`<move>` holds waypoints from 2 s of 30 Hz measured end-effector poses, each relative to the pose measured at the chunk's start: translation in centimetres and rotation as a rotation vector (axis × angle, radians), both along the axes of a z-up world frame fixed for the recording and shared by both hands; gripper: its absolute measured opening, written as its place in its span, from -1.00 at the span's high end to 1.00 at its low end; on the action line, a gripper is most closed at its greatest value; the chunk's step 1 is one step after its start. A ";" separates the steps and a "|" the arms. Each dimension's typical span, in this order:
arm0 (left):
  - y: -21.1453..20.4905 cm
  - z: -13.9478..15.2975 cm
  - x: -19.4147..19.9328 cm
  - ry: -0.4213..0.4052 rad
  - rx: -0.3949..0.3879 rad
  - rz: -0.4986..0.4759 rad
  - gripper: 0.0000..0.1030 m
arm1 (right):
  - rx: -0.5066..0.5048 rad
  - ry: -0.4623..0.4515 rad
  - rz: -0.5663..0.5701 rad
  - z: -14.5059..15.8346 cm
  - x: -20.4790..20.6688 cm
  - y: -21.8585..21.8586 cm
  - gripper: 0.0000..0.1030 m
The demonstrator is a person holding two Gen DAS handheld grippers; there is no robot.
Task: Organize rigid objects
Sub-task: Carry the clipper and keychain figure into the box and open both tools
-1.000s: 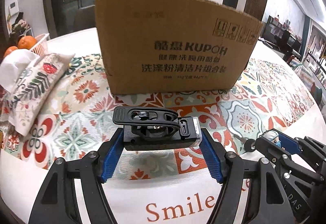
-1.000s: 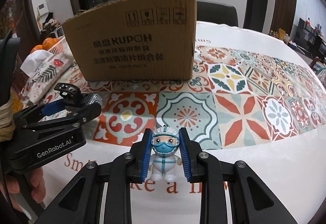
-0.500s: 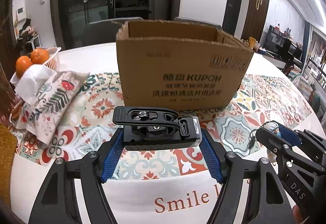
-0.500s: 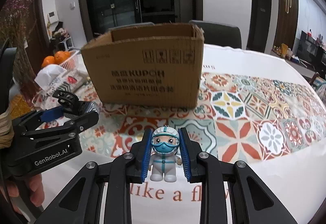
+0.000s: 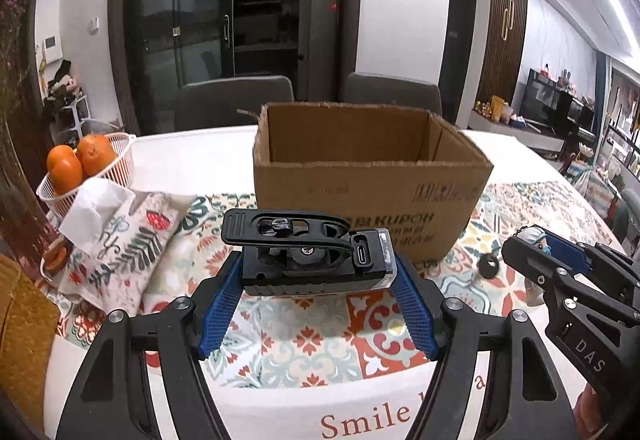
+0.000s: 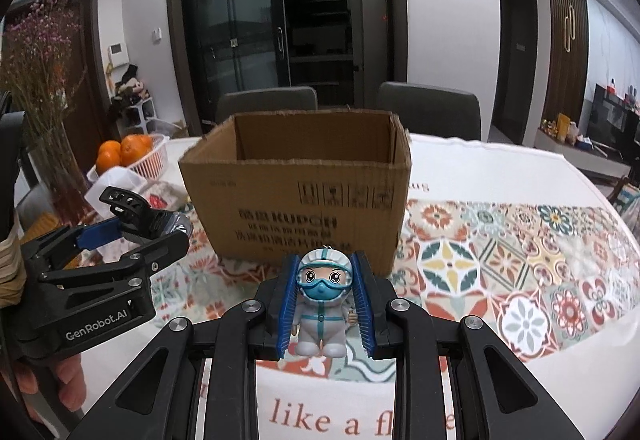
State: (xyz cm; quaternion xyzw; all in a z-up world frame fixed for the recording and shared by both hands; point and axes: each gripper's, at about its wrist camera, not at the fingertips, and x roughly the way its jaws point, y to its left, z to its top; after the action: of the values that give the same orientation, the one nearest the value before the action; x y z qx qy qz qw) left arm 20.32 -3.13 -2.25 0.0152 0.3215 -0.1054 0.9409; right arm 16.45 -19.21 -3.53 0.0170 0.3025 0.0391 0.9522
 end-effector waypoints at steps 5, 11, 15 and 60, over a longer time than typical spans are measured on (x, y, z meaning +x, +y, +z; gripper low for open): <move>0.2 1.6 0.5 -0.025 -0.011 -0.002 -0.40 | 0.002 -0.034 0.010 1.3 0.5 0.2 0.46; 0.5 3.5 1.1 -0.057 -0.032 -0.007 -0.40 | 0.006 -0.080 0.018 3.3 1.4 0.4 0.46; 0.5 5.0 1.8 -0.076 -0.039 -0.016 -0.40 | 0.005 -0.113 0.023 4.7 1.9 0.7 0.46; -2.9 4.0 16.9 0.138 0.089 -0.071 -0.40 | -0.002 0.053 0.054 4.5 16.9 -1.8 0.46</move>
State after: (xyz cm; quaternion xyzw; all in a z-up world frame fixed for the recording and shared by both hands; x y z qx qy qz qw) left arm 37.24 -6.07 1.75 0.0609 0.3892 -0.1250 0.9106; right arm 33.35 -20.99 0.97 0.0089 0.3280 0.0640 0.9425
